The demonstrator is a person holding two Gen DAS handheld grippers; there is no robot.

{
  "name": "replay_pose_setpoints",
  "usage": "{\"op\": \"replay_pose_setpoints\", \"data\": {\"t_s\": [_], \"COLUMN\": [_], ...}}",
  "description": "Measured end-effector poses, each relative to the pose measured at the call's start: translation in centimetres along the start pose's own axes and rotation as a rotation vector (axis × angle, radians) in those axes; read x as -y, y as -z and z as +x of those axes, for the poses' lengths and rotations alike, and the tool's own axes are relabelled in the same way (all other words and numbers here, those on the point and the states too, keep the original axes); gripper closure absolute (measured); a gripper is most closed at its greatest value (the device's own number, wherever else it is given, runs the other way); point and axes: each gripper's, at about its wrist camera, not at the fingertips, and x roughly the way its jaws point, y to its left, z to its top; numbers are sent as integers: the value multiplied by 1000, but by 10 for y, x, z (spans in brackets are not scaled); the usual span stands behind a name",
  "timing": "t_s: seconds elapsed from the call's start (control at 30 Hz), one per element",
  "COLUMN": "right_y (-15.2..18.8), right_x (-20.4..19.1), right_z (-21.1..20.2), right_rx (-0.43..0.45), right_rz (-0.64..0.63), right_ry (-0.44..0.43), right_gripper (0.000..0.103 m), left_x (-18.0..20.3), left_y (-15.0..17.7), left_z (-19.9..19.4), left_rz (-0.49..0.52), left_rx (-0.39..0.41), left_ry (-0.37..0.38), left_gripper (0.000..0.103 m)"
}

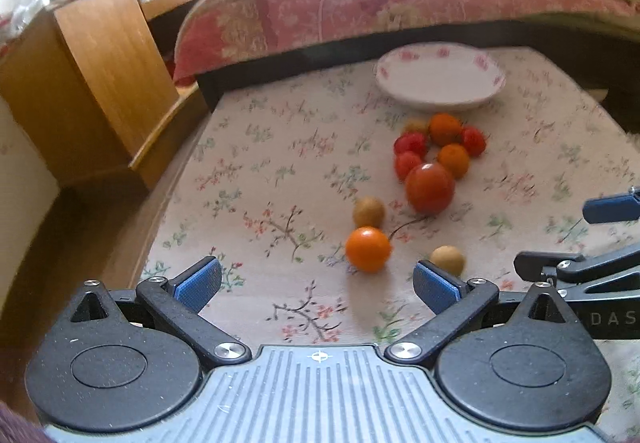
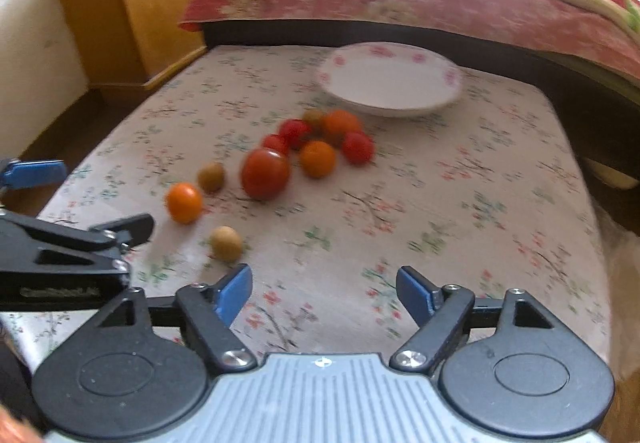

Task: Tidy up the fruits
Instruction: 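Move both tools toward the fruit cluster on the table, then grasp the orange with the left tool while the right tool grasps the brown fruit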

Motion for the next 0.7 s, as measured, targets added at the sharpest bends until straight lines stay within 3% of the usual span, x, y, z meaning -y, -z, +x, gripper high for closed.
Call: {"op": "replay_pose_setpoints", "data": {"t_s": [0.1,0.37,0.7], "right_y": [-4,-8,-10], "right_x": [-11,-24,-39], "right_z": [12,40,48], "right_rx": [-7,-61,-56], "right_rz": [-63,-150,-231], "right_ry": [-25,-123,-178], "right_gripper": [38,52,82], "left_x": [-6,-10,-18], "left_y": [-2,-3,-1], "left_z": [7,12,14], "left_rz": [-10,-1,-23], "left_rx": [-17,-24,-40], "left_ry": [27,51,80], "left_gripper": [2,2,2]}}
